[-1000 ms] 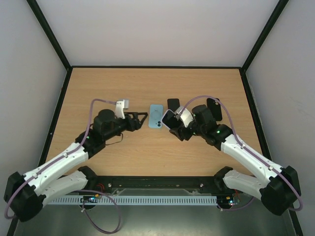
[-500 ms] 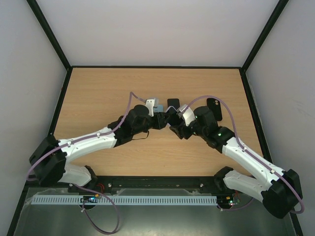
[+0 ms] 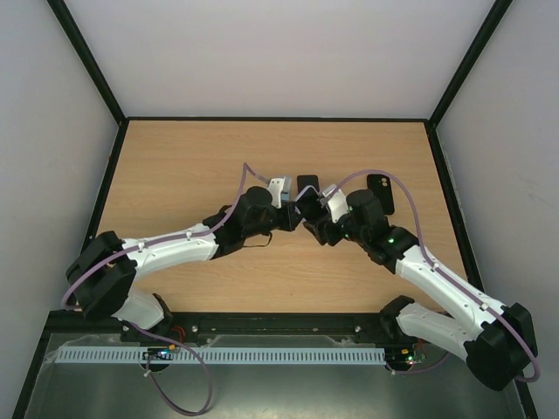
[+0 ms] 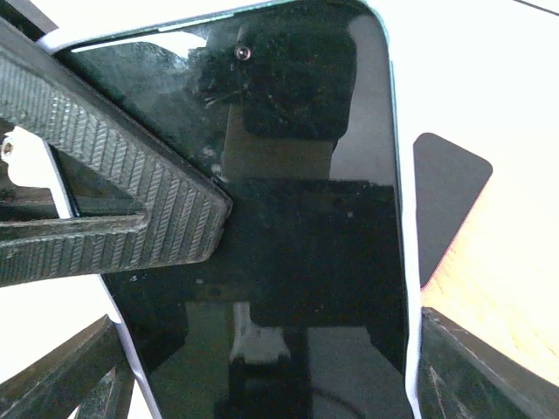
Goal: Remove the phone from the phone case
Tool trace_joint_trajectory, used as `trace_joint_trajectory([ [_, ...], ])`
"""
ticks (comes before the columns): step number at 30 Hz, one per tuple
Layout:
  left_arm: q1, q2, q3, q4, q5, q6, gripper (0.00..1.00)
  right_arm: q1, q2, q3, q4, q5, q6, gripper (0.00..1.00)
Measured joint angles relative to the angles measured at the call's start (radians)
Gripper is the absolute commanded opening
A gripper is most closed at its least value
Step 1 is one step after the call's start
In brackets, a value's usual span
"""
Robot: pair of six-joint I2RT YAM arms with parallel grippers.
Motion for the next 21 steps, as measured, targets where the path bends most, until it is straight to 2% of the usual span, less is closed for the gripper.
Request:
trace_joint_trajectory([
  [4,0.021,0.0,0.0,0.016,0.039,0.013,0.02,-0.005,-0.01,0.0,0.0,-0.01,-0.006,0.98],
  [8,0.055,-0.022,-0.005,-0.006,0.088,0.024,0.02,0.0,-0.019,0.013,-0.005,-0.032,-0.044,0.98],
  [15,0.235,-0.178,-0.003,-0.156,0.303,0.16,0.02,0.001,-0.068,0.111,-0.076,-0.099,-0.063,0.98],
  [18,0.276,-0.234,0.018,-0.257,0.41,0.263,0.03,0.001,-0.078,0.143,-0.111,-0.18,-0.076,0.85],
  [21,0.275,-0.256,0.037,-0.339,0.517,0.351,0.03,0.001,-0.078,0.16,-0.162,-0.291,-0.111,0.78],
])
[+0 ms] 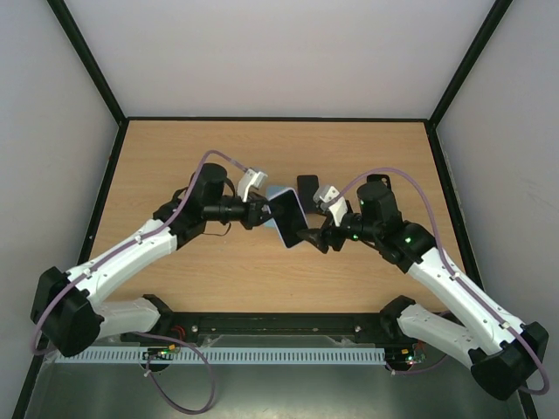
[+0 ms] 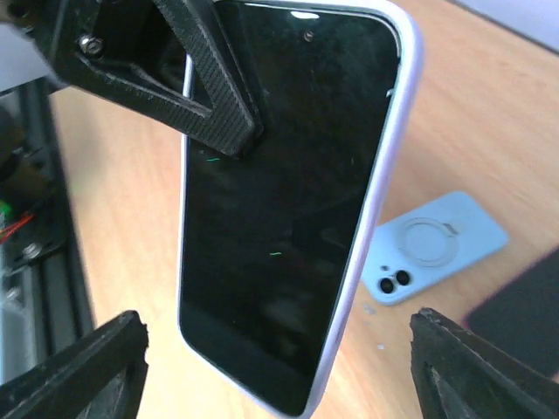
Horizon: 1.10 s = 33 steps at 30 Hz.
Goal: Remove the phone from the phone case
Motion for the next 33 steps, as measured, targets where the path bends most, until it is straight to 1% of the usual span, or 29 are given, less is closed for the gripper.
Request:
trace_joint_trajectory([
  [3,-0.005,-0.024,0.001,-0.068,0.103,0.075,0.03,0.0,0.004,0.006,-0.055,-0.108,-0.035,0.74],
  [6,-0.005,-0.053,0.001,-0.103,0.164,0.135,0.03,0.0,0.006,0.007,-0.107,-0.198,-0.075,0.69],
  [12,-0.005,-0.076,0.008,-0.118,0.273,0.204,0.03,0.0,0.006,0.003,-0.143,-0.32,-0.111,0.44],
  [16,-0.006,-0.071,0.008,-0.119,0.331,0.219,0.03,-0.002,0.011,-0.006,-0.147,-0.402,-0.119,0.22],
  [20,-0.013,-0.071,0.009,-0.121,0.385,0.23,0.04,-0.002,0.026,-0.009,-0.146,-0.464,-0.098,0.13],
  [22,-0.014,-0.07,0.01,-0.122,0.399,0.241,0.05,-0.002,0.03,-0.011,-0.142,-0.488,-0.073,0.1],
  [23,-0.017,-0.07,0.011,-0.126,0.409,0.25,0.07,-0.003,0.031,-0.014,-0.139,-0.502,-0.046,0.07],
  [25,-0.018,-0.068,0.014,-0.132,0.418,0.263,0.2,-0.004,0.034,-0.019,-0.135,-0.52,-0.014,0.02],
  [26,-0.018,-0.067,0.014,-0.133,0.42,0.266,0.26,-0.005,0.037,-0.021,-0.134,-0.527,0.003,0.02],
  [27,-0.021,-0.065,0.015,-0.13,0.42,0.26,0.34,-0.007,0.039,-0.023,-0.129,-0.533,0.014,0.02],
  [28,-0.023,-0.063,0.016,-0.121,0.419,0.259,0.44,-0.006,0.042,-0.023,-0.126,-0.536,0.019,0.02],
  [29,-0.025,-0.06,0.016,-0.104,0.415,0.256,0.46,-0.005,0.044,-0.023,-0.124,-0.542,0.023,0.02],
  [33,-0.03,-0.054,0.014,-0.053,0.399,0.233,0.45,-0.002,0.047,-0.023,-0.123,-0.553,0.034,0.02],
])
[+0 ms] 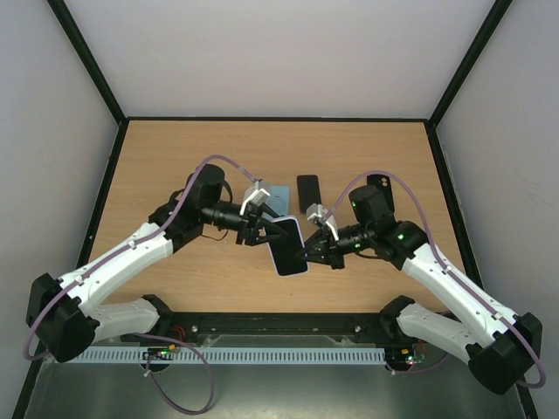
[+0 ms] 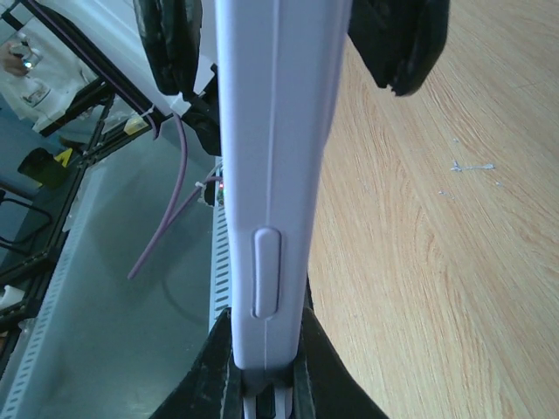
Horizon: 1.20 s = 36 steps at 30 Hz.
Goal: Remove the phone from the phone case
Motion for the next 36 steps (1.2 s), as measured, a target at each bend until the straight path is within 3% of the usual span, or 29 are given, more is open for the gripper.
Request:
trace_joint_trajectory([
  [3,0.0,0.006,0.0,0.018,-0.006,-0.002,0.49,0.0,0.0,0.0,0.007,-0.003,0.009,0.02],
  [7,0.0,0.008,-0.012,0.027,-0.019,-0.004,0.65,0.0,0.0,0.0,0.008,-0.004,0.016,0.02],
  [9,0.0,0.005,-0.028,0.04,-0.035,-0.01,0.66,0.0,0.0,0.0,0.008,-0.006,0.017,0.02],
  [13,0.0,-0.003,-0.072,0.076,-0.062,-0.04,0.55,0.0,0.0,0.0,0.006,-0.006,0.024,0.02],
  [17,0.0,-0.005,-0.078,0.1,-0.054,-0.066,0.38,-0.001,0.005,0.001,0.006,-0.005,0.034,0.02],
  [23,-0.001,-0.022,-0.112,0.167,-0.035,-0.11,0.29,-0.002,0.008,0.002,0.01,0.001,0.04,0.02],
  [30,0.0,-0.051,-0.157,0.247,-0.01,-0.174,0.08,-0.005,0.008,0.002,0.013,-0.002,0.047,0.02],
  [33,0.002,-0.058,-0.169,0.272,-0.002,-0.203,0.05,-0.006,0.008,0.003,0.015,-0.004,0.053,0.11],
  [36,0.002,-0.059,-0.171,0.284,0.002,-0.23,0.03,-0.006,0.008,0.008,0.017,-0.006,0.054,0.39],
])
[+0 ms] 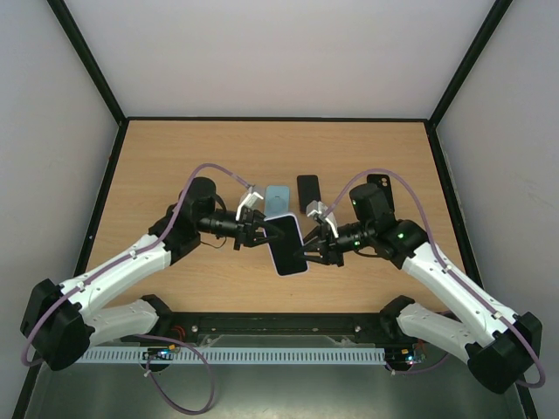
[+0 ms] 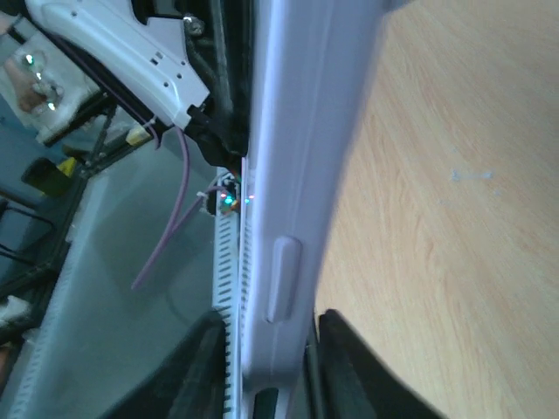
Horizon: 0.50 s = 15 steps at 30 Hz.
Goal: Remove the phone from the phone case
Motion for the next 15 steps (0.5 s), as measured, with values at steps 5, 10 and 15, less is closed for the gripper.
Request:
trace_joint_trajectory([
  [5,0.012,0.003,0.005,0.001,0.029,-0.035,0.03,-0.001,-0.009,0.023,-0.012,0.007,-0.073,0.72],
  [10,0.053,0.045,0.089,-0.053,0.097,-0.022,0.03,-0.001,-0.04,0.031,-0.156,0.054,-0.323,0.73],
  [15,0.067,0.075,0.145,-0.095,0.143,0.02,0.02,0.0,-0.034,0.038,-0.302,0.073,-0.509,0.66],
])
